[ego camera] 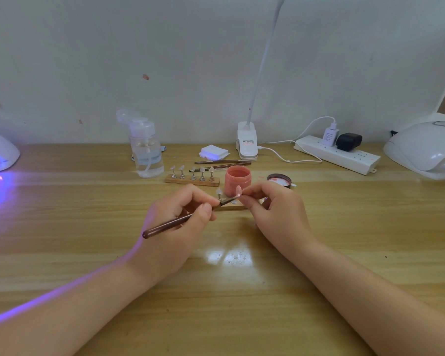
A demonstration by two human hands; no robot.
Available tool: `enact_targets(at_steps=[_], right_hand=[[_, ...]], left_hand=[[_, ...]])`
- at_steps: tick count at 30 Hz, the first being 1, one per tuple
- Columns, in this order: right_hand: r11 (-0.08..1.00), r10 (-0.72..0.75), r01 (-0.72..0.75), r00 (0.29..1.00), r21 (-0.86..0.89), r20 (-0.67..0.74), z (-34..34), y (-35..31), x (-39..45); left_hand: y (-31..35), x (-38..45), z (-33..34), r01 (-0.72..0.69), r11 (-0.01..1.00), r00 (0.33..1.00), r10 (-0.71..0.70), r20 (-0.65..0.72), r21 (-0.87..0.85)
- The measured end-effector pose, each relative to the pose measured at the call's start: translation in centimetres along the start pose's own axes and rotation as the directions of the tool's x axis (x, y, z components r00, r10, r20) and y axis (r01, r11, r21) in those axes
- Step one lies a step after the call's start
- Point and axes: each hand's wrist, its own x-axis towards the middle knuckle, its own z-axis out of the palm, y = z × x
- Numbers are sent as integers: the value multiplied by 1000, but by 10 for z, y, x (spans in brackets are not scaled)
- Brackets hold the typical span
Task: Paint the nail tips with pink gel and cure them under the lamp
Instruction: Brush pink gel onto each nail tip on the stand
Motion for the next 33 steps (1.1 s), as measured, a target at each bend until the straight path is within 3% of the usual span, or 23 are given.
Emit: enact_targets(at_steps=[5,10,14,17,19,23,33], right_hand=[[1000,-4,4,1000,-8,-3,0,0,0],[1000,4,-4,1000,-5,-10,0,0,0],[1000,14,-14,1000,-1,-13,0,0,1],[999,32,-32,999,20,-7,0,0,0],[999,33,-33,999,21,-10,0,0,0],[1000,16,-16,1000,10,-4,0,-1,0],[1000,-10,10,1000,-22,-25,0,-2,0]], left_hand=[[2,1,3,-2,1000,999,2,-54,10],[3,-1,1,-7,1000,1000,8,-10,21],[4,1,1,-60,998,995,63,-73,36],[3,3,3,-20,999,995,17,-103,-32],[3,3,3,-3,998,998,-1,-65,-67],[4,2,3,-77,997,997,76,23,29],[-1,1,3,-84,992,996,80,45,98]])
